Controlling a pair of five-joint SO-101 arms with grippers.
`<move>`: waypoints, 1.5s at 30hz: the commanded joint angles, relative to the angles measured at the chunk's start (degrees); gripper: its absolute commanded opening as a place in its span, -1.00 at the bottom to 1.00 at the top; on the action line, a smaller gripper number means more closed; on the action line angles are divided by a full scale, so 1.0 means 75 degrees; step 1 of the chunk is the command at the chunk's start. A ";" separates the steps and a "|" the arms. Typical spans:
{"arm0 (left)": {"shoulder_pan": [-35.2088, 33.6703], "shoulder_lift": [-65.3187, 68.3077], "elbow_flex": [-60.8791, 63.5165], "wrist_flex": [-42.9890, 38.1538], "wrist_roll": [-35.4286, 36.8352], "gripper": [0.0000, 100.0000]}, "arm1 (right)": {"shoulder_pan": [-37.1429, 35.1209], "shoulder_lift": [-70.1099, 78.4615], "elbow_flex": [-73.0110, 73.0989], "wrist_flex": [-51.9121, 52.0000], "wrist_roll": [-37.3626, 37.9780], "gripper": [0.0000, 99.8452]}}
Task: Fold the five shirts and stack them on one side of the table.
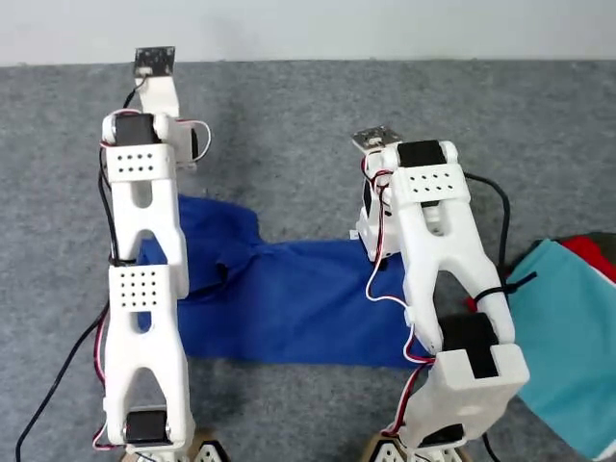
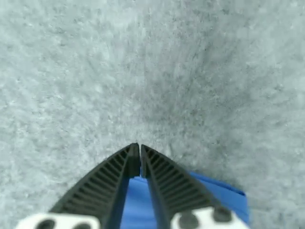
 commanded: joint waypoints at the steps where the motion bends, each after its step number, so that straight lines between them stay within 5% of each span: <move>1: 0.0105 -0.0727 0.0182 0.0176 0.0070 -0.98 | 0.0006 -0.0311 -0.0223 0.0076 -0.0082 -0.30; 16: -0.0129 0.0610 0.1178 -0.0047 0.0105 -0.77 | -0.0018 -0.0252 -0.0223 0.0076 -0.0070 -0.30; 25: -0.0129 0.0832 0.1366 -0.0469 0.0047 -0.78 | -0.0006 -0.0252 -0.0223 0.0076 -0.0070 -0.30; 29: -0.0105 0.1055 0.1143 -0.0445 0.0047 -0.99 | 0.0006 -0.0252 -0.0223 0.0076 -0.0070 -0.30; 45: 0.0023 0.0645 0.0275 0.0188 0.0070 -0.98 | 0.0018 -0.0322 -0.0223 0.0100 -0.0070 -0.30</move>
